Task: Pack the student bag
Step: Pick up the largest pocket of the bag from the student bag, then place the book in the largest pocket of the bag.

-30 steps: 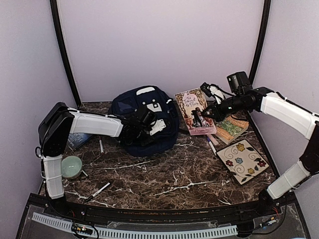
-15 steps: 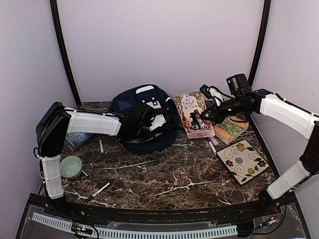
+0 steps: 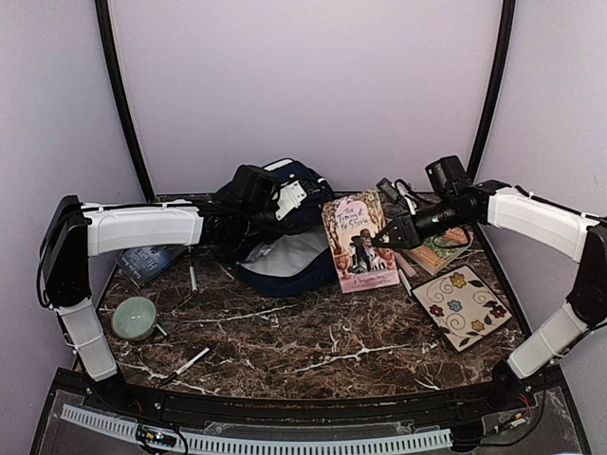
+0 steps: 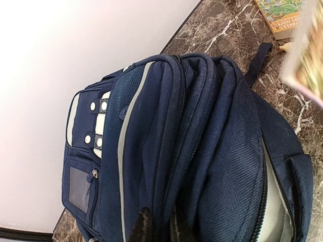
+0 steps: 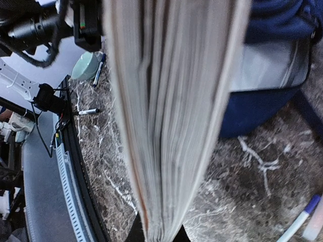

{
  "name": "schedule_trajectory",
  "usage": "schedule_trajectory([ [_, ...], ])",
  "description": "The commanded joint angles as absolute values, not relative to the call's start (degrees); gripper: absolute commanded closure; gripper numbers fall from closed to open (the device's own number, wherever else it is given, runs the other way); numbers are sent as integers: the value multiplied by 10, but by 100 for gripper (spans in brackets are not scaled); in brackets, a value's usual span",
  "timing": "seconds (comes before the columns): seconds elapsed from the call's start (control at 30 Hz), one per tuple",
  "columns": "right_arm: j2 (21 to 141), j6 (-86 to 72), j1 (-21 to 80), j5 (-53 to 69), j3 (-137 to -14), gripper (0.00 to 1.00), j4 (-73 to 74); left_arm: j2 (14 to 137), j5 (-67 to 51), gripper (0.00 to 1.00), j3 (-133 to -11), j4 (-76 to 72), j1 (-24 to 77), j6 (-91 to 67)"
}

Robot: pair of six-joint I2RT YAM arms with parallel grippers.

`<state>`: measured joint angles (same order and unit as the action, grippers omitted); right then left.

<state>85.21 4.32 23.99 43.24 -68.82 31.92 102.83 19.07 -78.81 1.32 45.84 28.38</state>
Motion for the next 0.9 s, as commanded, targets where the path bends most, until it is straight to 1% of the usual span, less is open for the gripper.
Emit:
schedule_trajectory([
  [0.0,858,-2,236,512,-634,100,317,975,163,100,-822,-42,462,245],
  [0.13,874,18,236,565,-613,100,336,966,152,100,-828,-38,463,221],
  [0.3,882,-1,237,618,-578,100,289,944,141,100,-804,-53,467,196],
  [0.43,906,-60,242,614,-576,100,242,927,116,100,-795,-57,472,189],
  [0.53,944,-79,253,596,-598,100,234,914,97,100,-789,-64,481,192],
  [0.7,1021,-115,273,641,-682,100,242,887,64,100,-758,-97,497,202],
  [0.87,1095,-215,291,664,-715,100,167,865,40,100,-729,-107,514,206],
])
